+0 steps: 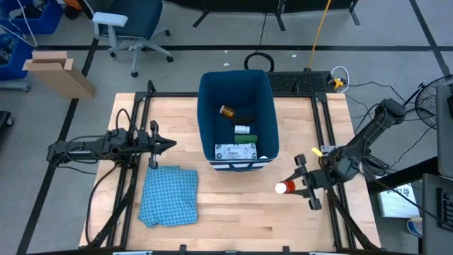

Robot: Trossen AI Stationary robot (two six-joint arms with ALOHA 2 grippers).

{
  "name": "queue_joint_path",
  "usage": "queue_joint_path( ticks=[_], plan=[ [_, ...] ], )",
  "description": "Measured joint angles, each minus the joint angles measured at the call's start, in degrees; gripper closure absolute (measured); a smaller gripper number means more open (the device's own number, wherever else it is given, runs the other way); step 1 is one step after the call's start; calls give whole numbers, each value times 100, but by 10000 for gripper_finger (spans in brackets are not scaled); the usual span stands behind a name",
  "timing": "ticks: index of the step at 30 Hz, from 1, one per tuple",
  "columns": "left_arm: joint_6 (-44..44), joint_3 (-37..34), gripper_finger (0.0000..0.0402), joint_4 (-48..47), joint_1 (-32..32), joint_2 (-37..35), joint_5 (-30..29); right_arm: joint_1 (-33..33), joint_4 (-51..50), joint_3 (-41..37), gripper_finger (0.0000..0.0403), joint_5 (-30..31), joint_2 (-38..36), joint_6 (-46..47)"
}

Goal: Pick & place medical supplies in basket/bin
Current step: Put the orange pill bottle into the blue bin

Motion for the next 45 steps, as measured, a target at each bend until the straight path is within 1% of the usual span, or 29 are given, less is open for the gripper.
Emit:
queue_joint_path(
  ticks=[4, 9, 13, 17, 20, 22, 24, 26, 29, 31, 33, 35, 39, 42, 45],
  plan=[
    [-16, 0, 376, -6, -1, 0, 1, 1, 834, -715, 269, -23, -413, -219],
    [-33, 0, 376, -7, -1, 0, 0, -46, 1127, -1353, 269, -11, -1050, -286],
    [-208, 0, 376, -23, 1, 0, 2, -124, 1142, -1462, 270, -10, -1356, -403],
    [-245, 0, 376, -22, -1, -1, 1, -204, 1229, -1425, 270, -13, -1458, -631],
    [-253, 0, 376, -23, -1, -2, 1, -407, 1466, -1252, 270, 2, -1461, -800],
    [-280, 0, 376, -30, 1, 0, 3, -631, 1506, -985, 270, -2, -1456, -984],
    [-300, 0, 376, -78, -1, 0, 3, -891, 1311, -577, 270, -4, -1425, -1210],
    [-287, 0, 376, -123, 1, 0, 1, -1198, 740, -27, 270, -14, -1399, -1335],
    [-265, 0, 376, -174, 1, 0, -1, -1788, -517, 995, 270, -12, -1237, -1349],
    [-235, 0, 376, -191, 0, -2, -2, -2264, -1172, 1648, 270, -10, -998, -1287],
    [-228, 0, 376, -193, -1, 0, -3, -2785, -1545, 2213, 270, -66, -683, -1242],
    [-216, 0, 376, -193, 0, 0, -3, -3326, -2047, 2785, 270, -433, -328, -1156],
    [-123, 0, 376, -193, 1, 0, -6, -4532, -2928, 3855, 270, -1398, 564, -701],
    [-69, 0, 376, -192, 1, -2, -6, -5368, -3325, 4515, 270, -2301, 1366, -373],
    [20, 0, 376, -191, 0, -2, -8, -5991, -3606, 5106, 270, -3210, 2189, -157]
  ],
)
